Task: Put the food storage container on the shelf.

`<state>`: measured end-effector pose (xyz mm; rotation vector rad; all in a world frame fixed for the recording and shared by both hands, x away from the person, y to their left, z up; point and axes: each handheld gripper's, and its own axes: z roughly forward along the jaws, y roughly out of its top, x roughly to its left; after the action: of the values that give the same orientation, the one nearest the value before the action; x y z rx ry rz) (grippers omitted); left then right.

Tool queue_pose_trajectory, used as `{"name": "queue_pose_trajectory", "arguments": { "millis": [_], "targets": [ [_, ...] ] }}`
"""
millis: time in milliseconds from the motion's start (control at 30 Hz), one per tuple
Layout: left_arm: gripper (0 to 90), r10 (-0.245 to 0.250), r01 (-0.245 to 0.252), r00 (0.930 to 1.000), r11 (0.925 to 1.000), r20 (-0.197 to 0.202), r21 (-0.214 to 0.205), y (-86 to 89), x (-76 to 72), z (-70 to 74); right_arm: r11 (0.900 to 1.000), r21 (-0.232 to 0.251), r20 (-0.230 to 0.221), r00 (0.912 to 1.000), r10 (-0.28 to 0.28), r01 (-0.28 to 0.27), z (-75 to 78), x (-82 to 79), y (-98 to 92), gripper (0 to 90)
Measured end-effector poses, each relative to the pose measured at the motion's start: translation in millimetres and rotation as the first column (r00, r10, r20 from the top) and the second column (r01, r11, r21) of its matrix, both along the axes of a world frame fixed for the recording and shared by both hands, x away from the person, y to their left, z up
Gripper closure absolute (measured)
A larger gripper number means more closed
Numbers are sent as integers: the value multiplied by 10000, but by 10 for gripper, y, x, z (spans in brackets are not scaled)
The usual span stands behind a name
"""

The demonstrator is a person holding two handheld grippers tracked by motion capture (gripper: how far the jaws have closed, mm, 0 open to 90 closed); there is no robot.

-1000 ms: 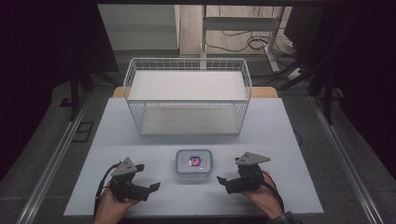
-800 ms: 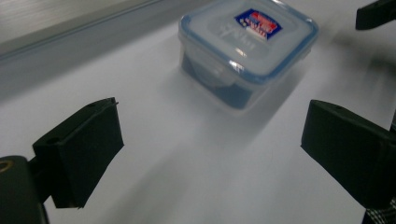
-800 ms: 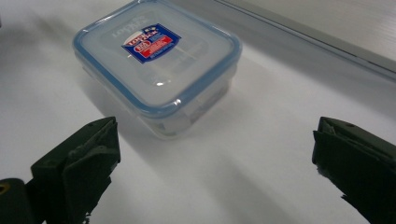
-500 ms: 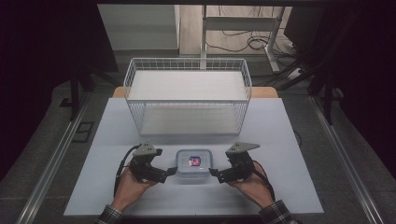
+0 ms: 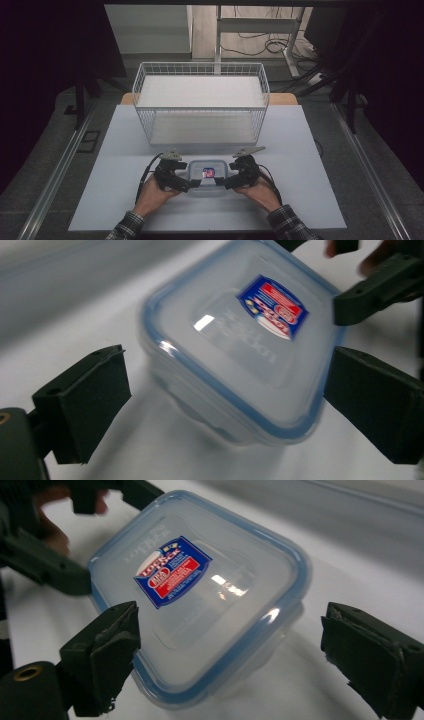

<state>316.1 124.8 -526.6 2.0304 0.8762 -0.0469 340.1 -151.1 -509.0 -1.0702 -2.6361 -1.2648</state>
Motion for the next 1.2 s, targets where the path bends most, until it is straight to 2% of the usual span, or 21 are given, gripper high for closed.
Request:
{"name": "queue_pose_trajectory", "arguments": {
  "millis": [33,67,100,133,200,233,333,367,400,433,467,500,567,633,767,833,900,967,1100,1200],
  "targets": [
    [49,-359,364,9993,9987,-129,368,-63,-17,-32,9999,137,-216,9998,35,-32,-9,9,2,134],
    [42,-359,364,9993,9987,-129,368,-63,-17,-32,9999,137,-216,9998,35,-32,-9,9,2,134],
    [41,-586,601,9981,9946,-205,843,-129,-58,-61,9994,348,-636,9980,68,-46,-22,8,3,146],
    [53,-586,601,9981,9946,-205,843,-129,-58,-61,9995,321,-643,9979,40,-19,-25,1,2,141],
    [83,-697,695,9976,9877,-35,1403,-163,-110,-61,9996,288,-655,9978,41,-22,-20,-7,-7,142],
    [106,-759,759,9971,9862,-51,1470,-157,-126,-47,9997,253,-696,9976,29,-12,-15,-16,-14,146],
    [127,-736,768,9966,9920,-358,1004,-114,-156,-5,9997,226,-763,9971,32,-15,-8,-59,-42,162],
    [161,-643,665,9967,9968,-487,446,-46,-158,19,9999,127,-769,9970,74,-64,3,-97,-49,178],
    [182,-643,665,9967,9968,-487,446,-46,-158,19,9999,64,-676,9976,128,-124,15,-119,-51,194],
    [212,-470,463,9967,9989,-665,-116,29,-165,34,9998,1,-566,9982,182,-183,29,-136,-57,212],
    [248,-470,463,9967,9989,-665,-116,29,-165,34,9998,1,-566,9982,182,-183,29,-136,-57,212],
    [248,-415,398,9967,9989,-703,-261,58,-173,37,9998,-32,-488,9986,208,-210,41,-152,-63,232],
    [332,-299,278,9976,9990,-632,-350,106,-198,34,9995,-49,-389,9987,318,-320,58,-180,-80,280],
    [406,-203,157,9970,9980,-753,-612,148,-221,27,9990,-53,-363,9983,449,-451,76,-221,-109,347],
    [477,-97,7,9960,9950,-890,-1001,206,-264,23,9984,-88,-329,9979,562,-565,91,-263,-134,400],
    [511,-97,-2,9961,9938,-881,-1116,219,-288,33,9989,124,-415,9980,467,-462,106,-275,-172,457],
    [543,-78,-21,9964,9931,-841,-1172,227,-323,43,9975,557,-639,9968,472,-436,107,-274,-238,508],
    [548,-49,-55,9963,9927,-860,-1204,229,-333,42,9971,640,-718,9963,466,-420,105,-275,-250,515],
    [569,47,-205,9947,9880,-1025,-1532,250,-367,15,9952,859,-965,9938,551,-468,82,-280,-278,532],
    [570,50,-223,9945,9860,-1042,-1651,259,-367,2,9951,862,-977,9936,561,-477,83,-278,-279,533]
  ]
}}
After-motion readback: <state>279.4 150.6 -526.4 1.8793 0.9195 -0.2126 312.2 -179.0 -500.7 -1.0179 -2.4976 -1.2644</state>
